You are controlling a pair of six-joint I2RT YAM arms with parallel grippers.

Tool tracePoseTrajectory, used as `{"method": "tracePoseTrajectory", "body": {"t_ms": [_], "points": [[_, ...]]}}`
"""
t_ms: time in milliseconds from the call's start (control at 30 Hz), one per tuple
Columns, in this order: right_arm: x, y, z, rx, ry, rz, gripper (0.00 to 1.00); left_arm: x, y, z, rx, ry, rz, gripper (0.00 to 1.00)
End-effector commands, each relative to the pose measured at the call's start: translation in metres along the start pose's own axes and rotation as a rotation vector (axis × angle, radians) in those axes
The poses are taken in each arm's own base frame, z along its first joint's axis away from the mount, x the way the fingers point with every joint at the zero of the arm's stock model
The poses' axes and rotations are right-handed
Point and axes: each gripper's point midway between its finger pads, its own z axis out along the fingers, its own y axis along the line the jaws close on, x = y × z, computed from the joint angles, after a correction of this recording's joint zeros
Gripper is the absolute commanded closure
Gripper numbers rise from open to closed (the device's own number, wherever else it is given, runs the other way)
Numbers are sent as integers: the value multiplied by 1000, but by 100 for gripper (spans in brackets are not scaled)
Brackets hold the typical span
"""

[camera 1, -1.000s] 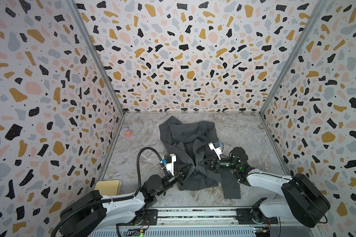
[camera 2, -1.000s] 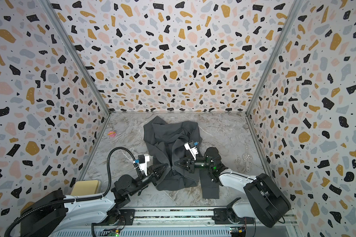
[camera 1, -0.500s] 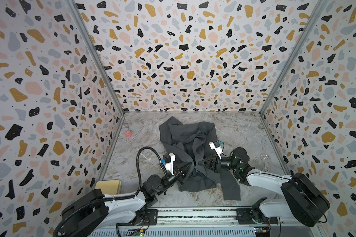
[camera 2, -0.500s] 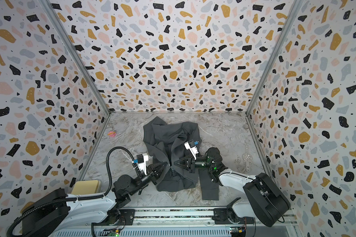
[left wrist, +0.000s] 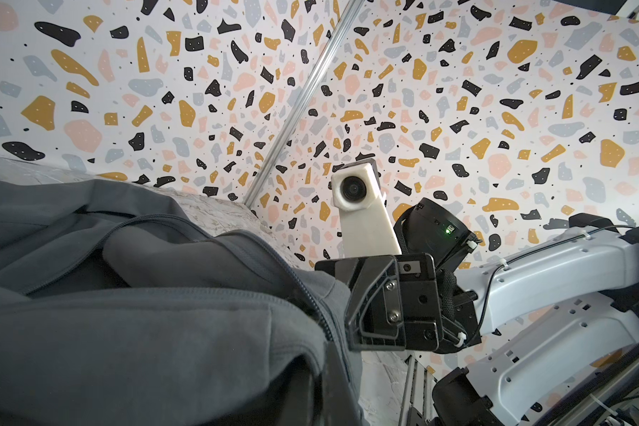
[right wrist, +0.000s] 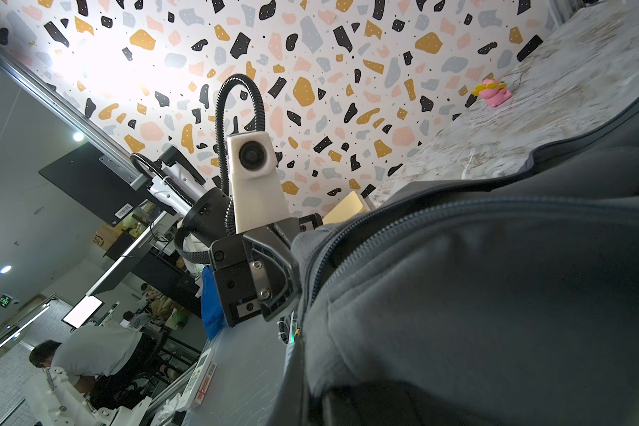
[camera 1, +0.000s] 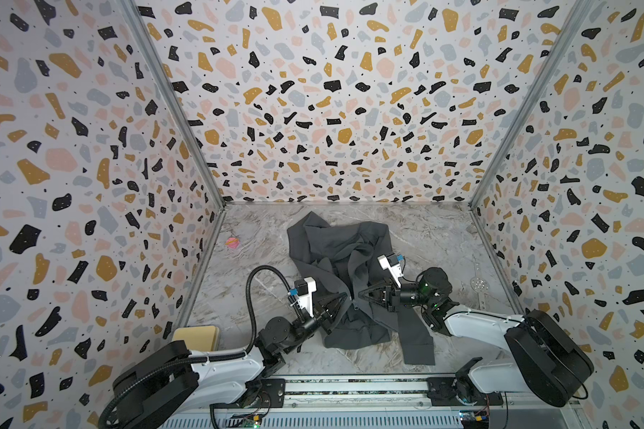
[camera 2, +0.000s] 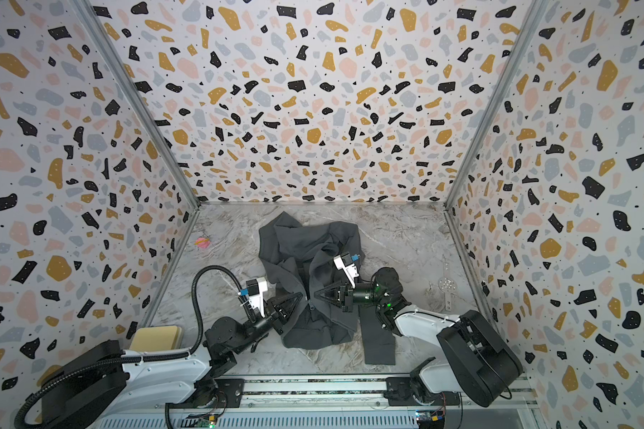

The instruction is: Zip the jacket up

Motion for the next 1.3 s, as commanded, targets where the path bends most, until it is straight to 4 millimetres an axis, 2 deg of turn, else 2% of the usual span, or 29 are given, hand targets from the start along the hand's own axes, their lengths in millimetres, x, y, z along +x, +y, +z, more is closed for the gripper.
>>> {"method": "tracePoseTrajectory", "body": {"t_ms": [0, 633, 1267], "points": [[-15, 21, 2, -61, -21, -88, 100, -19, -12, -3, 55, -80, 11, 100], [-16, 11, 6, -54, -19, -61, 100, -16, -13, -4, 67, -75, -4, 100], [-18, 15, 6, -65, -22, -68, 100, -11, -7, -5, 48, -67, -9, 100]]}}
